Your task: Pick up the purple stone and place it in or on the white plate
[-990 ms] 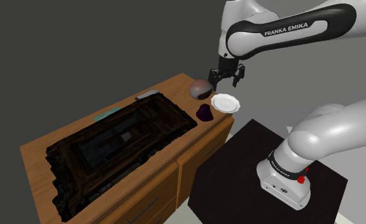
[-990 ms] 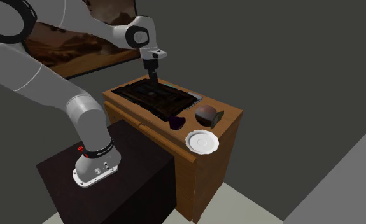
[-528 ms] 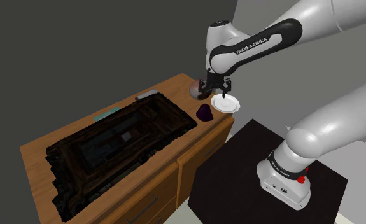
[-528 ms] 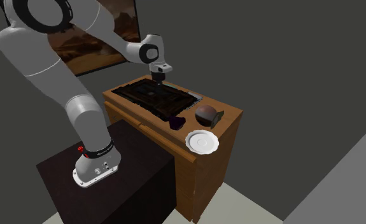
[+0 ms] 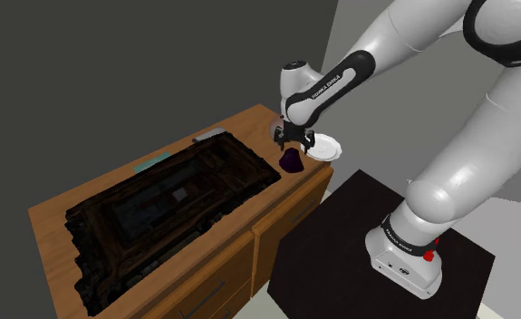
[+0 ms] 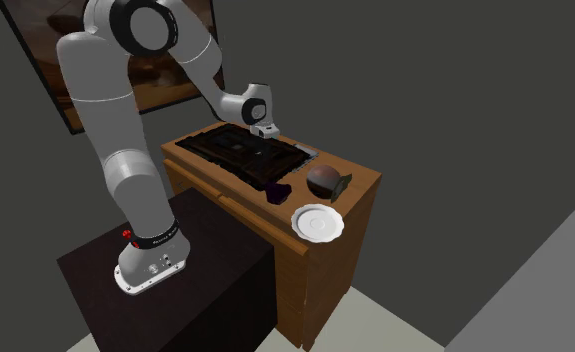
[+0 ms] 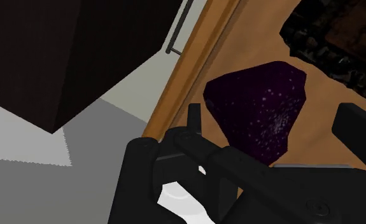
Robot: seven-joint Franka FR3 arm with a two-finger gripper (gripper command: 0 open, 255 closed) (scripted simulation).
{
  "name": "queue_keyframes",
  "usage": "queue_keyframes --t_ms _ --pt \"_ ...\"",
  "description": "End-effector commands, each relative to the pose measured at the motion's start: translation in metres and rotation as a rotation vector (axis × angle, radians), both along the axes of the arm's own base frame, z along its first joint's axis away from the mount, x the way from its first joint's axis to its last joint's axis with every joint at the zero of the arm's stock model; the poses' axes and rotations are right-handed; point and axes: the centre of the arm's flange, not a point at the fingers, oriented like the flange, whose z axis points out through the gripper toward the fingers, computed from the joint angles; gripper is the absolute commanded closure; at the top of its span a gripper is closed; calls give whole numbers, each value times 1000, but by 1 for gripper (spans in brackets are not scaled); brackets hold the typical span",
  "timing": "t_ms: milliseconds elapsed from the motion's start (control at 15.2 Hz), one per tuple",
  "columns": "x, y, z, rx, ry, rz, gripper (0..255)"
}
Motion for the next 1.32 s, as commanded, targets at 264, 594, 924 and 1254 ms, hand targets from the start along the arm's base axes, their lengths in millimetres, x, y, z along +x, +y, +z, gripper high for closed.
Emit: queue_keyframes --t_ms 264,594,924,1254 --pt "13 -9 -45 -6 0 -90 0" --pt "10 -12 -69 -6 0 -90 0" --pt "10 -12 -69 -6 0 -90 0" --pt "11 -11 -69 -6 0 -90 255"
